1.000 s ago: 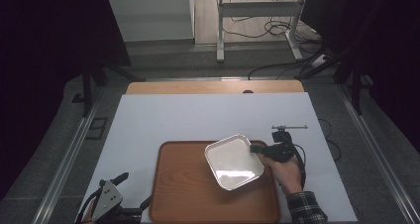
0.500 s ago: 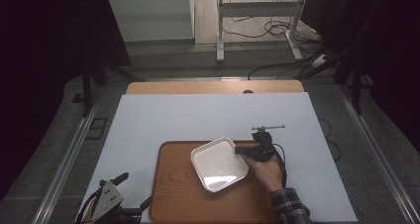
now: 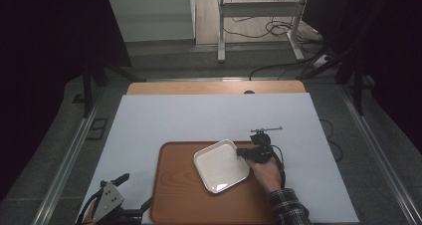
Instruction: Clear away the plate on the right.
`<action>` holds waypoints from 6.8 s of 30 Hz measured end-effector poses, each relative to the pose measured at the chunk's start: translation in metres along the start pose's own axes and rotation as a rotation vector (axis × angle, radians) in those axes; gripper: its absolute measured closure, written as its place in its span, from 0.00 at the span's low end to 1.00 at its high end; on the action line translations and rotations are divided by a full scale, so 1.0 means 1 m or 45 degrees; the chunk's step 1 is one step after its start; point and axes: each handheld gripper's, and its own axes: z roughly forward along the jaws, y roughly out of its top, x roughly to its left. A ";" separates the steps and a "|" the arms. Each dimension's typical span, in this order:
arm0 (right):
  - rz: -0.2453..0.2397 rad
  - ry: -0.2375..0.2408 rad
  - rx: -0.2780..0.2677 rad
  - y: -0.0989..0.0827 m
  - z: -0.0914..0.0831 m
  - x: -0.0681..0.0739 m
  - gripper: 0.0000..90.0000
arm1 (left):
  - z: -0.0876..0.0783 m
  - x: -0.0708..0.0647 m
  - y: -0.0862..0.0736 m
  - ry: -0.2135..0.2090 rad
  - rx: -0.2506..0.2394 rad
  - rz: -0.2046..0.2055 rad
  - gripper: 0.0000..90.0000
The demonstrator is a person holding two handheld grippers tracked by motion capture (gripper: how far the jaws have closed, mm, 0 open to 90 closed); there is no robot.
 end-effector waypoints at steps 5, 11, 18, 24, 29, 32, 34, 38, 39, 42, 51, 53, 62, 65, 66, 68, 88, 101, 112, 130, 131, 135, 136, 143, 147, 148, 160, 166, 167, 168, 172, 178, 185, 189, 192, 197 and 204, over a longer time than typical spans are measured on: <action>-0.064 -0.020 -0.021 0.001 -0.005 0.001 0.81 | 0.000 0.000 0.000 -0.001 -0.002 -0.003 0.03; -0.194 -0.022 -0.094 0.001 -0.024 0.004 0.83 | 0.000 0.000 0.000 -0.003 -0.003 -0.002 0.03; -0.355 0.019 -0.158 -0.007 -0.045 0.018 0.98 | 0.000 0.000 0.000 -0.003 -0.003 0.002 0.03; -0.445 0.071 -0.132 -0.016 -0.051 0.035 0.99 | 0.000 0.000 0.000 -0.003 -0.003 0.003 0.03; -0.490 0.112 -0.098 -0.026 -0.052 0.051 0.99 | 0.000 0.000 0.000 -0.003 -0.003 0.002 0.03; -0.505 0.142 -0.071 -0.034 -0.052 0.058 0.99 | 0.000 0.000 0.000 -0.003 -0.003 0.004 0.03; -0.525 0.162 -0.052 -0.038 -0.052 0.063 0.99 | 0.000 0.000 0.000 -0.003 -0.003 0.005 0.03; -0.543 0.204 -0.024 -0.049 -0.052 0.072 0.99 | 0.000 0.000 0.000 -0.003 -0.004 0.004 0.03; -0.543 0.204 -0.024 -0.049 -0.052 0.072 0.99 | 0.000 0.000 0.000 -0.003 -0.004 0.004 0.03; -0.574 0.232 0.008 -0.060 -0.052 0.079 0.99 | 0.000 0.000 0.000 -0.003 -0.004 0.004 0.03; -0.616 0.243 0.103 -0.080 -0.045 0.080 0.99 | 0.000 -0.001 0.000 -0.002 -0.003 0.006 0.03; -0.628 0.234 0.120 -0.081 -0.043 0.080 0.99 | 0.000 -0.001 0.000 -0.002 -0.004 0.005 0.03; -0.655 0.217 0.187 -0.083 -0.026 0.079 0.99 | 0.000 -0.001 0.000 -0.002 -0.002 0.008 0.03; -0.652 0.229 0.186 -0.082 -0.024 0.080 0.99 | 0.000 -0.001 0.000 -0.002 -0.002 0.009 0.03; -0.650 0.238 0.178 -0.080 -0.021 0.081 0.99 | 0.000 -0.001 0.000 -0.002 -0.002 0.008 0.03; -0.653 0.248 0.177 -0.079 -0.019 0.082 0.99 | 0.000 -0.001 0.000 -0.002 -0.001 0.008 0.03; -0.702 0.213 0.158 -0.068 0.002 0.097 0.99 | 0.000 -0.001 0.000 -0.002 -0.001 0.010 0.03; -0.690 0.213 0.154 -0.066 0.003 0.096 0.98 | 0.000 -0.001 0.000 -0.002 0.000 0.012 0.03; -0.696 0.227 0.143 -0.067 -0.002 0.100 0.94 | 0.000 -0.001 0.000 -0.002 -0.002 0.014 0.03; -0.649 0.240 0.062 -0.059 -0.017 0.097 0.80 | 0.000 -0.001 0.000 -0.002 -0.003 0.014 0.03; -0.648 0.238 0.058 -0.058 -0.018 0.096 0.79 | 0.000 -0.001 0.000 -0.002 -0.003 0.015 0.03; -0.649 0.226 0.045 -0.057 -0.021 0.094 0.75 | 0.000 -0.001 0.000 -0.003 -0.002 0.014 0.03; -0.653 0.222 0.039 -0.056 -0.023 0.094 0.74 | 0.000 -0.001 0.000 -0.003 -0.002 0.015 0.03; -0.647 0.197 0.016 -0.054 -0.028 0.090 0.68 | 0.000 -0.001 0.000 -0.003 -0.002 0.015 0.03; -0.645 0.172 -0.008 -0.052 -0.033 0.086 0.62 | 0.000 -0.001 0.000 -0.003 -0.003 0.014 0.03; -0.642 0.170 -0.015 -0.051 -0.034 0.084 0.60 | -0.001 -0.001 0.000 -0.003 -0.003 0.014 0.03; -0.626 0.132 -0.082 -0.047 -0.045 0.072 0.45 | 0.000 -0.001 0.000 -0.003 -0.004 0.010 0.03; -0.632 0.108 -0.098 -0.046 -0.049 0.067 0.39 | -0.001 -0.001 0.000 -0.005 -0.005 0.007 0.03; -0.634 0.102 -0.103 -0.046 -0.049 0.066 0.38 | -0.001 -0.001 0.000 -0.005 -0.005 0.008 0.03; -0.635 0.097 -0.106 -0.045 -0.050 0.065 0.37 | -0.001 -0.001 0.000 -0.005 -0.005 0.007 0.03; -0.639 0.087 -0.111 -0.045 -0.051 0.064 0.35 | -0.001 -0.001 0.000 -0.005 -0.005 0.008 0.03; -0.630 0.081 -0.147 -0.042 -0.057 0.060 0.29 | -0.001 0.000 0.000 -0.007 -0.007 0.002 0.03; -0.637 0.068 -0.175 -0.042 -0.064 0.057 0.23 | -0.001 -0.001 0.000 -0.005 -0.004 0.007 0.03; -0.642 0.060 -0.192 -0.041 -0.068 0.055 0.21 | -0.001 -0.001 0.000 -0.005 -0.005 0.006 0.03; -0.644 0.058 -0.208 -0.041 -0.072 0.054 0.19 | -0.001 -0.001 0.000 -0.005 -0.005 0.006 0.03; -0.645 0.055 -0.229 -0.042 -0.077 0.051 0.16 | -0.001 0.000 0.000 -0.004 -0.005 0.004 0.03; -0.634 0.032 -0.258 -0.045 -0.084 0.045 0.10 | -0.001 0.000 0.000 -0.003 -0.007 -0.001 0.03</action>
